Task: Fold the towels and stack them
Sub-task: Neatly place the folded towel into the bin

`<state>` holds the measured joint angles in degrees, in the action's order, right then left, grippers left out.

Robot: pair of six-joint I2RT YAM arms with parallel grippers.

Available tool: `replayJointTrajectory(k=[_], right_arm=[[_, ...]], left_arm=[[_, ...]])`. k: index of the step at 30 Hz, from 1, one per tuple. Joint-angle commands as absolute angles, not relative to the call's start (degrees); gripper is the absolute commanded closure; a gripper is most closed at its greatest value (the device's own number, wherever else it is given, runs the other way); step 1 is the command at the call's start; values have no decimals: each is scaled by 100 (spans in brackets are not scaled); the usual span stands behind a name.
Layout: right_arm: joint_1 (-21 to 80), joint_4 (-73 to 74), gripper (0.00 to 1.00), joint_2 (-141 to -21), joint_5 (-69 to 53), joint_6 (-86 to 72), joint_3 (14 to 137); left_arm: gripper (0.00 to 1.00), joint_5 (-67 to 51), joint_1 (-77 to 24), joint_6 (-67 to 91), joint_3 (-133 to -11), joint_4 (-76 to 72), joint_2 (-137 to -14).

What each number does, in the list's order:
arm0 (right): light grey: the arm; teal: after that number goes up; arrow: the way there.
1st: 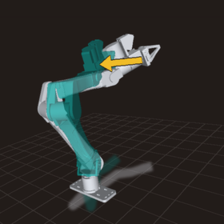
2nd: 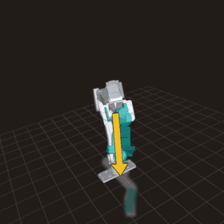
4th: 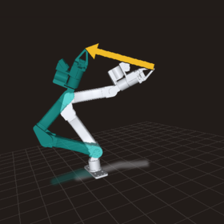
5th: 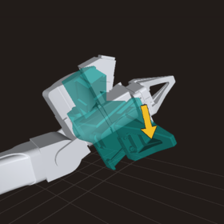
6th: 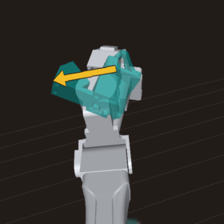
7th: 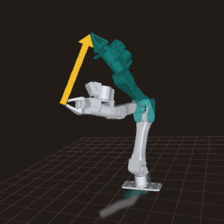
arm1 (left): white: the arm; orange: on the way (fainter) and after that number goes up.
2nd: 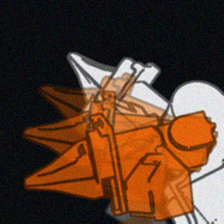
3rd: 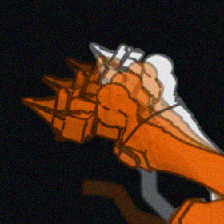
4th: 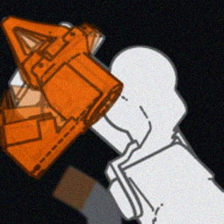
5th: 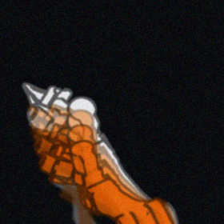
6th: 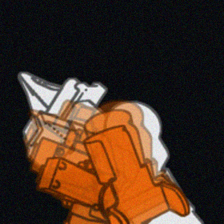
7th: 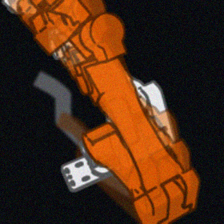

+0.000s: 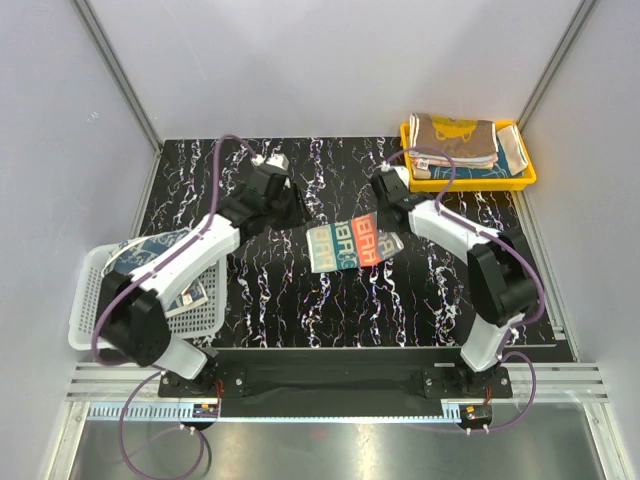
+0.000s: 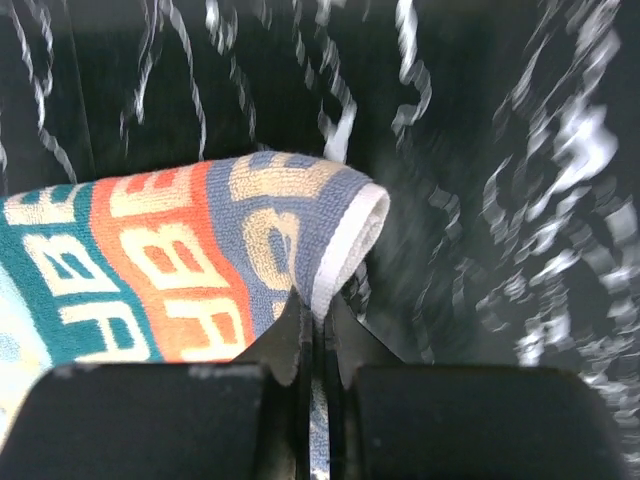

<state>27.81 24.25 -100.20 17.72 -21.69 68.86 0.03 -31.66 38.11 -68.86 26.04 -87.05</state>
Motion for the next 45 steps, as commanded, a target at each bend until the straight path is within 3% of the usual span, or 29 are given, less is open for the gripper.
replayJointTrajectory(k=[1, 6, 13, 21, 45], right_arm=[[2821, 3066, 100, -10449, 2758, -1284, 7959], [2734, 3199, 100, -11512, 3559, -160, 9209], [2215, 3532, 100, -12962, 3674, 1026, 11938], [1978, 3517, 100, -14238, 3893, 2152, 14219], [2004, 2277, 100, -14001, 4060, 3690, 15416]], left_arm=[[57, 255, -3147, 3517, -7321, 3260, -8079], [56, 229, -2989, 3261, -7225, 3567, -7630], [55, 132, -2856, 2883, -6979, 3726, -7137], [55, 141, -2769, 2505, -6952, 3806, -6944], [56, -826, -2531, 2443, -6715, 3551, -7058]])
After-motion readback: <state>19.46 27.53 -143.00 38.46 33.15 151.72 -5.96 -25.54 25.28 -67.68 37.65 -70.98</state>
